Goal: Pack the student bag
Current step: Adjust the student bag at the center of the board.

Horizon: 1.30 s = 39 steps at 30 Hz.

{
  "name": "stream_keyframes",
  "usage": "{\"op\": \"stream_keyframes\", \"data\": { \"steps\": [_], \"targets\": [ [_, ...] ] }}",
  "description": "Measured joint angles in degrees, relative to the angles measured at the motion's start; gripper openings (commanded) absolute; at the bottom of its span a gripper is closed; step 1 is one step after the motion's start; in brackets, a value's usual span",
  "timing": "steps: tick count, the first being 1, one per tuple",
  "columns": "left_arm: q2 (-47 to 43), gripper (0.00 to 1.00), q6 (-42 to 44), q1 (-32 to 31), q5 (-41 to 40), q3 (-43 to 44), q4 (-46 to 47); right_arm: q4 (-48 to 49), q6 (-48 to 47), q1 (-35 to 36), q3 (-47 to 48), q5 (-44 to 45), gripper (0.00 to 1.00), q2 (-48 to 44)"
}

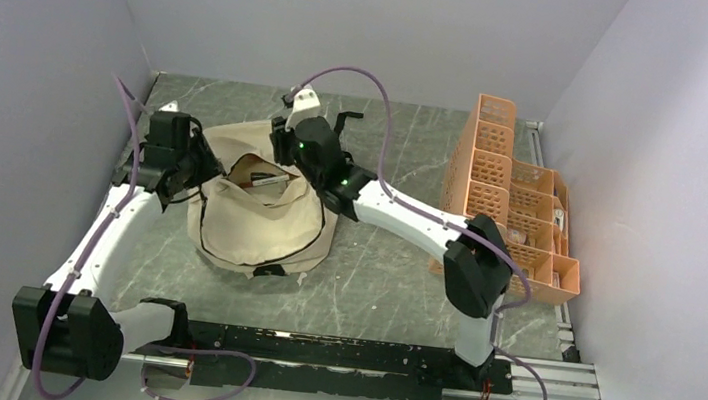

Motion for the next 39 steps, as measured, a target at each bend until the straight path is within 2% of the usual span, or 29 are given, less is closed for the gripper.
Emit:
{"op": "stream_keyframes", "data": {
  "steps": [5,9,14,19,22,29,34,39],
  "targets": [
    [-0.5,0.27,-1.3,0.6,-0.6,-3.1,-1.2,-7.0,7.1,-5.2,3.4,-5.4,0.3,4.4],
    [-3.1,0.18,-2.5,0.6,2.9,-8.0,0.1,-8.7,12.7,-10.1,3.3,-9.8,0.28,6.4],
    [-3.6,0.14,-4.3,0.6,10.0,-14.4,4.1,-9.6,16.5,-13.3,3.3,-14.9,0.27,9.5],
    [-2.0,0.14,-4.9,0.6,10.4,-16.0,4.2,-11.0,17.3,-12.6,3.3,-19.0,0.27,13.0],
    [-0.2,0.13,-5.9,0.6,8.3,-17.3,3.7,-13.5,17.3,-12.2,3.3,-17.3,0.27,14.1],
    [7.1,0.12,-8.0,0.6,4.8,-19.7,1.9,-20.0,15.7,-12.2,3.3,-7.0,0.28,15.0],
    [6.2,0.13,-8.2,0.6,2.4,-19.8,0.5,-20.7,14.2,-12.3,1.8,-2.4,0.3,14.9],
    [3.4,0.12,-7.9,0.6,-0.5,-18.3,-2.6,-17.6,12.0,-12.3,-3.9,-2.5,0.34,10.9]
  ]
}}
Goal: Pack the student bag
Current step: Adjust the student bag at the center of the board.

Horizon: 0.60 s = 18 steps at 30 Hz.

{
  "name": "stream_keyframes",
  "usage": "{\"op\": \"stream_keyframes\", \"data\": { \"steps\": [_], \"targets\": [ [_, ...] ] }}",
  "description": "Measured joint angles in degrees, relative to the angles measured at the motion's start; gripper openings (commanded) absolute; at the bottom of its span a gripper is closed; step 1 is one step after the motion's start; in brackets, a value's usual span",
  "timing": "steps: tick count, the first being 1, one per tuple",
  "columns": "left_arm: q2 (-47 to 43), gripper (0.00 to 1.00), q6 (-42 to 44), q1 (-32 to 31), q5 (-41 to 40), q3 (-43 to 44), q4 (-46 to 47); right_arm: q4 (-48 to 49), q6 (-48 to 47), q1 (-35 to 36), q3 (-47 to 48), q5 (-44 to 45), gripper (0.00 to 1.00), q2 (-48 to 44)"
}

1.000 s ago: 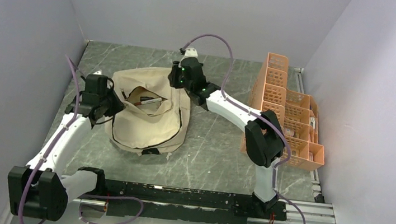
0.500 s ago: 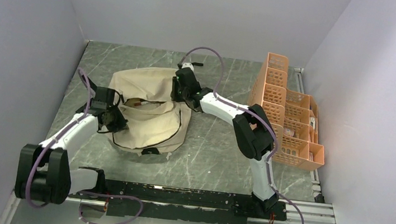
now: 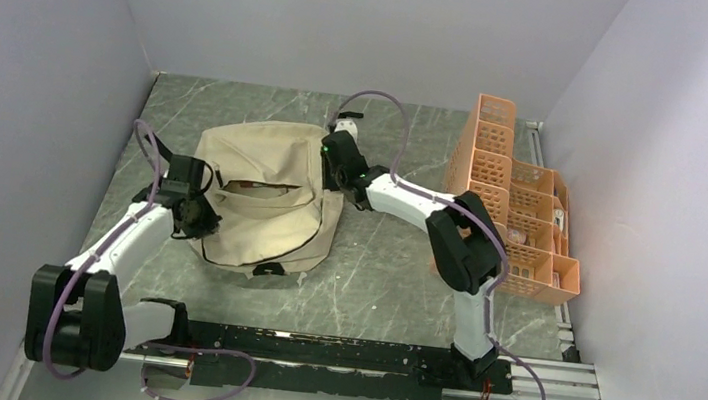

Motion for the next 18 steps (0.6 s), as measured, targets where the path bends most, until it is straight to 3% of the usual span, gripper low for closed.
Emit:
{"op": "stream_keyframes", "data": {
  "steps": [9,18],
  "targets": [
    [-8.8,0.05,1.1,0.1,-2.3,6.5,-1.4,9.7,-2.2,-0.1,0.6,-9.6,0.31,-7.1],
    [-6.8,0.05,1.5,3.0,-6.3,8.7,-5.1,13.6,-4.5,4.2,19.7,-24.7,0.29,4.3]
  ]
}}
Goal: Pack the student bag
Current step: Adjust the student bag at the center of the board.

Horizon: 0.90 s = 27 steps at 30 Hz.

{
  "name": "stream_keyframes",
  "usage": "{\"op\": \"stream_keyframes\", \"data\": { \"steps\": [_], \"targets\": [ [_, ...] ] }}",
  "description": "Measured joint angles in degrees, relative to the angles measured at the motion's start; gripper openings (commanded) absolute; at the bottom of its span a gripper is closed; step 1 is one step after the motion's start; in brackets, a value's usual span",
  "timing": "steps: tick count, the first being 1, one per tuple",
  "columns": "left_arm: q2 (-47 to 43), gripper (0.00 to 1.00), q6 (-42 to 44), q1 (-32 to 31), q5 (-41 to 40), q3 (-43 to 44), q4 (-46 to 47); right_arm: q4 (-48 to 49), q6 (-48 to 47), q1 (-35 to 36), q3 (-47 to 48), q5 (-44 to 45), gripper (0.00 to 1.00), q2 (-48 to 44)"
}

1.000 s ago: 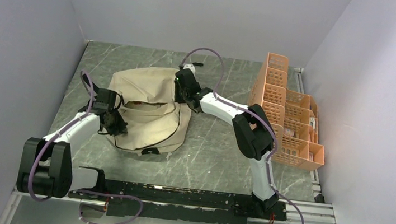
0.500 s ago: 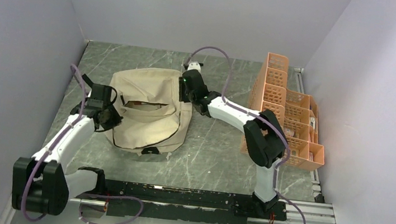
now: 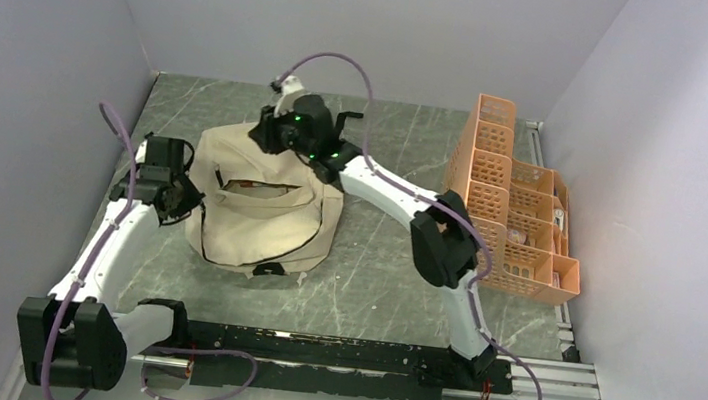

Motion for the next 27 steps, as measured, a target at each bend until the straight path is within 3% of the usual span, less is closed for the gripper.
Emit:
{"op": "stream_keyframes", "data": {
  "steps": [6,10,13,15,27],
  "targets": [
    [2.4,0.06,0.8,3.0,-0.1,4.7,-0.2,-1.1,-2.6,4.7,5.6,-2.8,0.27,8.0],
    [5.2,0.14,1.4,4.3,1.5,5.7,1.1,-2.5,-3.6,5.0,4.3,-2.7,0.28,9.8],
    [7.4,0.3,1.9,5.4,3.8,5.7,2.3,-2.4,-4.2,4.7,2.1,-2.6,0.28,9.8],
    [8.6,0.34,2.1,6.2,5.2,5.7,3.3,-2.2,-4.5,4.6,0.5,-2.6,0.29,9.8],
    [11.6,0.31,2.3,8.4,7.8,5.7,4.8,-1.9,-4.9,4.6,-0.1,-4.9,0.38,9.6]
  ]
}}
